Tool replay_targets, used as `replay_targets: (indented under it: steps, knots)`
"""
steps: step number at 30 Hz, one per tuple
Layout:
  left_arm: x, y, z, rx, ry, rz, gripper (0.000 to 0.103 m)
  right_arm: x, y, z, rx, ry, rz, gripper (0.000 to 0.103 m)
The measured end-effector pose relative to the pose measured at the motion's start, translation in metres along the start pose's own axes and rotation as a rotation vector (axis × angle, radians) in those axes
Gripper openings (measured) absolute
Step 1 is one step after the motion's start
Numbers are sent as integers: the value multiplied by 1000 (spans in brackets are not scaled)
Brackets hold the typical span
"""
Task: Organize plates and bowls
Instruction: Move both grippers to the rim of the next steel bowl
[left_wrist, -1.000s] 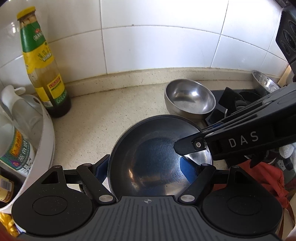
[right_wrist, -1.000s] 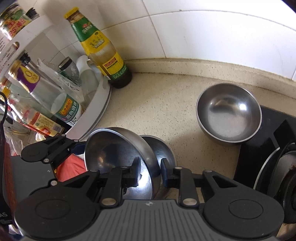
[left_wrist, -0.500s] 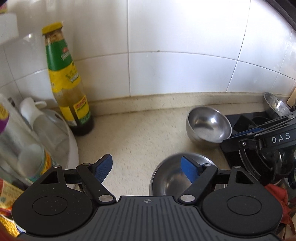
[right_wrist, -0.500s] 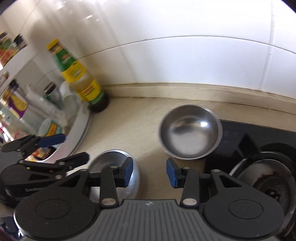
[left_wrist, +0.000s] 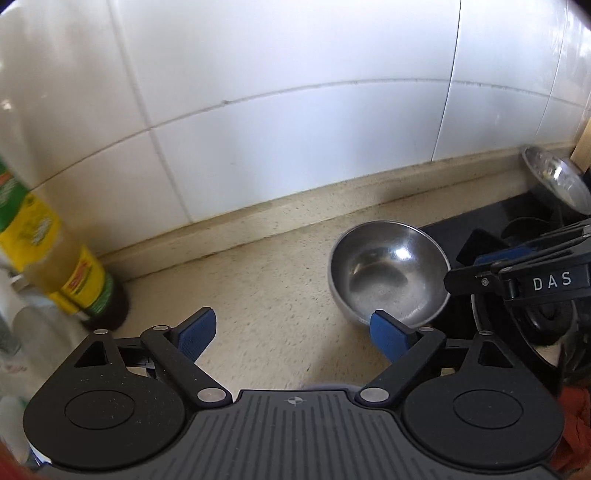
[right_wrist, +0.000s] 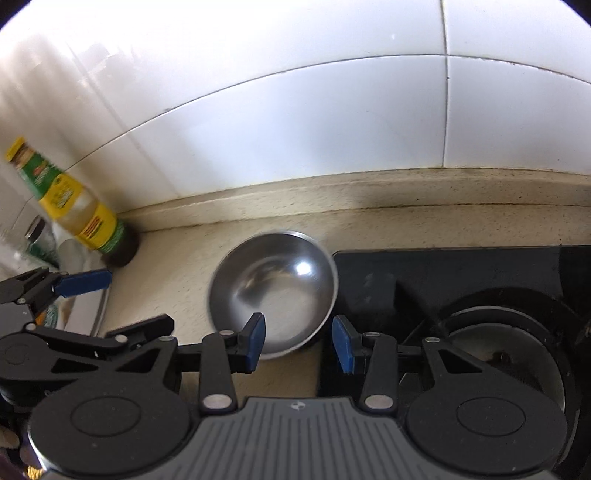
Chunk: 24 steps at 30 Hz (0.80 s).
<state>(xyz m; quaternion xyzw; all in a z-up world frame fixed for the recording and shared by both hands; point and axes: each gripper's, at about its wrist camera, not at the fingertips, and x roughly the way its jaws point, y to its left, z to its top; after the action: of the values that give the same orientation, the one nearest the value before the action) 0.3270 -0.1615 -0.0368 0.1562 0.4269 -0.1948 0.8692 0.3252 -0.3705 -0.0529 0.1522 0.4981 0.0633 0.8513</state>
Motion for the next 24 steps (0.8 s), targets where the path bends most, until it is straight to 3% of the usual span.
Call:
replay_targets:
  steps: [7, 14, 19, 24]
  knots:
    - [44, -1, 16, -25, 75, -35, 94, 27, -16, 14, 44, 29, 12, 39]
    - [68, 0, 25, -21, 97, -47, 92, 47, -19, 17, 61, 68, 35, 39]
    - [83, -3, 25, -4, 135, -53, 81, 50, -18, 15, 47, 83, 43, 38]
    - [90, -6, 22, 5, 150, -58, 79, 52, -18, 12, 42, 104, 44, 34]
